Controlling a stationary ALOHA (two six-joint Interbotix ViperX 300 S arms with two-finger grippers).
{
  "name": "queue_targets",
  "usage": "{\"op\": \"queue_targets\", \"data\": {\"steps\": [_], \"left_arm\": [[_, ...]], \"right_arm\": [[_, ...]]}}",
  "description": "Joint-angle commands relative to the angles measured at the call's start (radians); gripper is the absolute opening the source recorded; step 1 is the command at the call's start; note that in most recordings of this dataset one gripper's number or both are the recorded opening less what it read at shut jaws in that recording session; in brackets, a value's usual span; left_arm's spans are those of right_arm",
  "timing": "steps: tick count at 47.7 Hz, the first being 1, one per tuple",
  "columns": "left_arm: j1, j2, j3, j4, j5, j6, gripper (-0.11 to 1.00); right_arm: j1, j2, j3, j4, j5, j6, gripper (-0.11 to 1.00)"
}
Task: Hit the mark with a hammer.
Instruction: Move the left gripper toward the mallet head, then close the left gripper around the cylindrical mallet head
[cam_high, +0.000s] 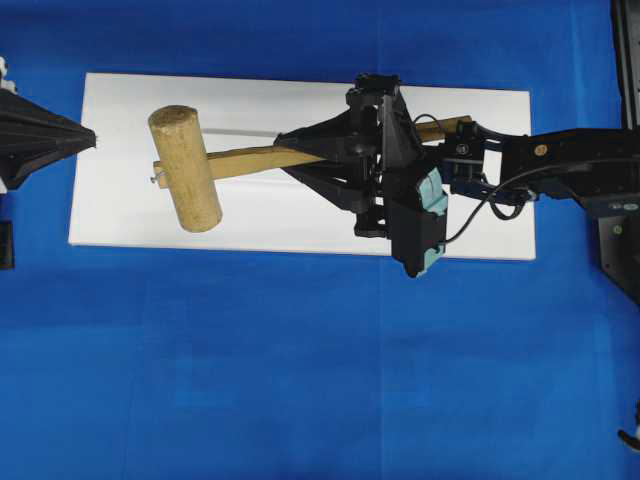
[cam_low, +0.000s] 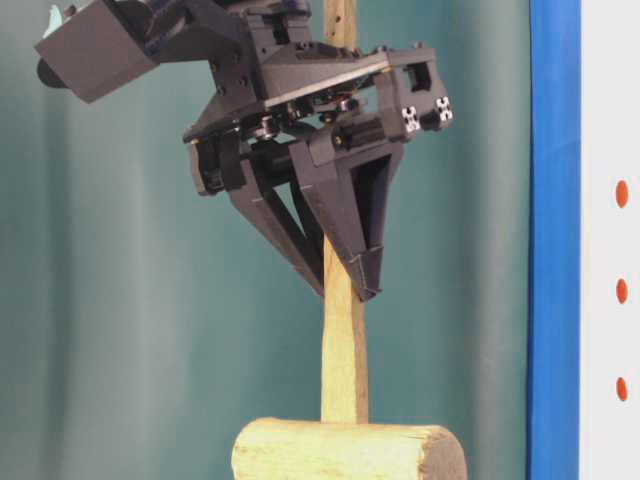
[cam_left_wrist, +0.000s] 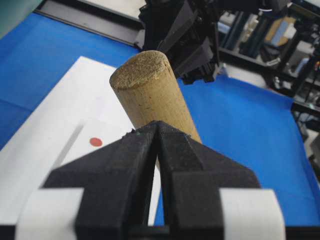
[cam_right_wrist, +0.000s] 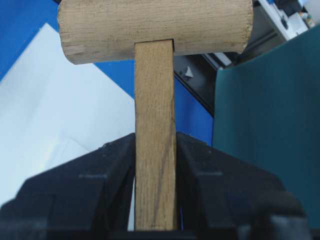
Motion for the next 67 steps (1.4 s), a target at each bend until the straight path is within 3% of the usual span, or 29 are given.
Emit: {"op": "queue_targets", "data": {"steps": [1, 5, 7, 12, 19, 24, 35, 54, 67], "left_arm": [[0.002, 0.012, -0.006, -0.003, -0.005, -0.002, 0.0], [0.0, 0.017, -0.006, -0.003, -0.006, -0.008, 0.01], [0.0, 0.017, -0.006, -0.002, -0.005, -0.012, 0.06], [0.0, 0.018, -0.006, -0.003, -0.006, -0.021, 0.32], [0.0, 0.02, -0.008, -0.003, -0.012, -0.049, 0.77], [0.0, 0.02, -0.008, -0.003, -0.014, -0.092, 0.93], [0.008, 0.028, -0.008, -0.003, -0.043, -0.164, 0.94], [0.008, 0.356, -0.101, -0.003, -0.267, -0.166, 0.94], [0.002, 0.468, -0.16, -0.003, -0.308, -0.173, 0.94]], "right_arm": [[-0.002, -0.035, -0.015, 0.0, -0.018, 0.002, 0.1], [-0.002, -0.035, -0.015, 0.002, -0.018, 0.002, 0.1], [-0.002, -0.035, -0.015, 0.0, -0.018, 0.002, 0.1], [-0.003, -0.035, -0.018, 0.0, -0.02, 0.002, 0.1], [-0.005, -0.035, -0.018, 0.0, -0.029, 0.002, 0.1], [-0.005, -0.037, -0.02, 0.0, -0.032, 0.0, 0.1], [-0.005, -0.035, -0.025, 0.002, -0.034, 0.0, 0.1], [-0.005, -0.035, -0.025, 0.002, -0.032, 0.0, 0.1], [-0.005, -0.035, -0.025, 0.002, -0.031, 0.0, 0.1]]}}
